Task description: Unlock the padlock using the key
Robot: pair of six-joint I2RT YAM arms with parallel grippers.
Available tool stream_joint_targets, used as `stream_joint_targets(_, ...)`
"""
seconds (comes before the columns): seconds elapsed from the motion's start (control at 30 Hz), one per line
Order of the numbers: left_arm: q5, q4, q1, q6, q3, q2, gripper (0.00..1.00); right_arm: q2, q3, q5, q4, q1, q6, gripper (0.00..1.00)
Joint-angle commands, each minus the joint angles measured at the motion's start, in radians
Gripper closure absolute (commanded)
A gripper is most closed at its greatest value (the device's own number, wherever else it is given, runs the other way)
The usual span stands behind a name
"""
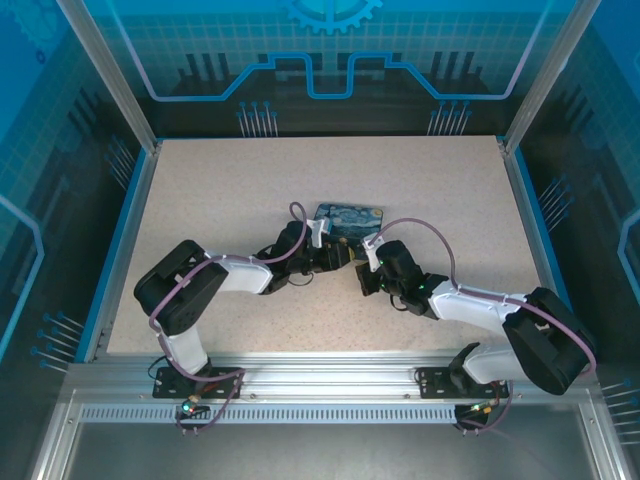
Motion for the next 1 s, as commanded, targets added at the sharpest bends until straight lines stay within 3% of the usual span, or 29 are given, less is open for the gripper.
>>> stream_joint_targets(0.0,0.028,0.035,-0.01,0.0,0.032,-0.04,0.74,0.001,-0.01,-0.003,0.091,0.01,-0.001,1.0)
stream_joint_targets(0.7,0.047,0.035,-0.02,-0.021,0.053,-0.048,0.74,0.046,-0.022,-0.135,0.359,-0.079,-0.003,1.0)
stream_joint_targets(0.97,0.064,0.041,-0.021,-0.057,0.064,-0.051,0.75,0.092,-0.008,-0.135,0.399,-0.091,-0.075,1.0)
